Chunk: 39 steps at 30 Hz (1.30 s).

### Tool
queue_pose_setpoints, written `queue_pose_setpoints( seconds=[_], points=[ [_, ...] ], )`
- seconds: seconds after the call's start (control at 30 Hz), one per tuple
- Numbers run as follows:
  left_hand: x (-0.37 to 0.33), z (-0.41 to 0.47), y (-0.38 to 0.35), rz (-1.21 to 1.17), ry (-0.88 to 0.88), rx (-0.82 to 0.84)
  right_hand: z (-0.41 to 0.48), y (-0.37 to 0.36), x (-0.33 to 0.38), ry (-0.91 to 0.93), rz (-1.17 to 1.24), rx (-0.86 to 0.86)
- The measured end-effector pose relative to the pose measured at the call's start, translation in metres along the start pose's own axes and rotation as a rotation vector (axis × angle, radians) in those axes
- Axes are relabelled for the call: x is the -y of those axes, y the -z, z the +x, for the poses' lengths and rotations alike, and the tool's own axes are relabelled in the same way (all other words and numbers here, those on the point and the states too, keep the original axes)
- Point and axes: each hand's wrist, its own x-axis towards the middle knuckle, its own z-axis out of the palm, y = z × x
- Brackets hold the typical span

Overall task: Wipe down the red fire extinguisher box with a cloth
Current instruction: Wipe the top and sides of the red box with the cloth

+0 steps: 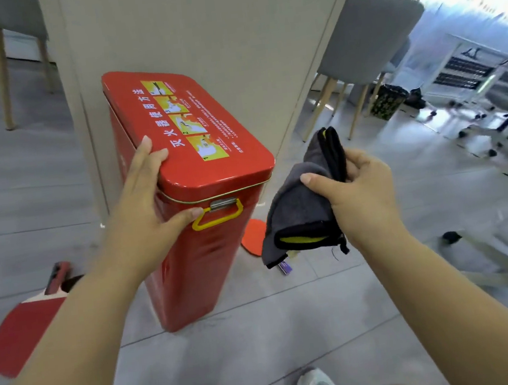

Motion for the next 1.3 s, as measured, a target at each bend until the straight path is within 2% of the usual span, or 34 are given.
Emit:
queue_pose_setpoints(
  seconds=[0.1,0.17,0.3,0.37,0.43,0.5,0.57,0.67,0.77,0.9,1.07,1.17,1.3],
  points=[
    [-0.005,-0.002,0.002,0.033,0.022,0.018,-0.007,-0.028,0.014,0.198,-0.003,0.056],
    [-0.002,0.0,0.003,0.025,-0.004,0.018,-0.008,-0.052,0.01,0.385,-0.115,0.14],
    [0.006,-0.001,0.002,0.003,-0.079,0.011,0.004,-0.077,-0.023,0.752,-0.306,0.048],
    [0.005,0.0,0.0,-0.01,-0.073,0.007,0.012,-0.078,-0.035,0.771,-0.406,0.017],
    [0.004,-0.002,0.001,-0.031,-0.049,0.026,0.015,-0.077,-0.044,0.735,-0.441,0.105],
    [0.004,-0.005,0.004,-0.115,-0.022,0.073,0.018,-0.076,-0.051,0.786,-0.442,0.182],
    [0.004,-0.001,0.007,-0.222,-0.027,0.091,0.02,-0.078,-0.055,0.885,-0.451,0.181],
    [-0.003,0.008,0.009,-0.272,-0.074,0.03,0.022,-0.086,-0.062,1.106,-0.49,0.105],
    [-0.016,0.01,0.007,-0.348,0.071,0.033,0.019,-0.093,-0.072,1.253,-0.51,0.075],
    [-0.014,-0.005,0.011,-0.312,0.115,0.001,0.018,-0.097,-0.087,1.436,-0.601,0.029],
    [-0.019,0.002,0.013,-0.282,0.146,-0.012,0.023,-0.101,-0.076,1.526,-0.564,-0.09],
    [-0.023,0.003,0.016,-0.328,0.186,-0.013,0.019,-0.108,-0.068,1.48,-0.498,-0.137],
    [-0.02,0.003,0.024,-0.244,0.198,0.01,0.008,-0.123,-0.09,1.451,-0.456,-0.215]
  ],
)
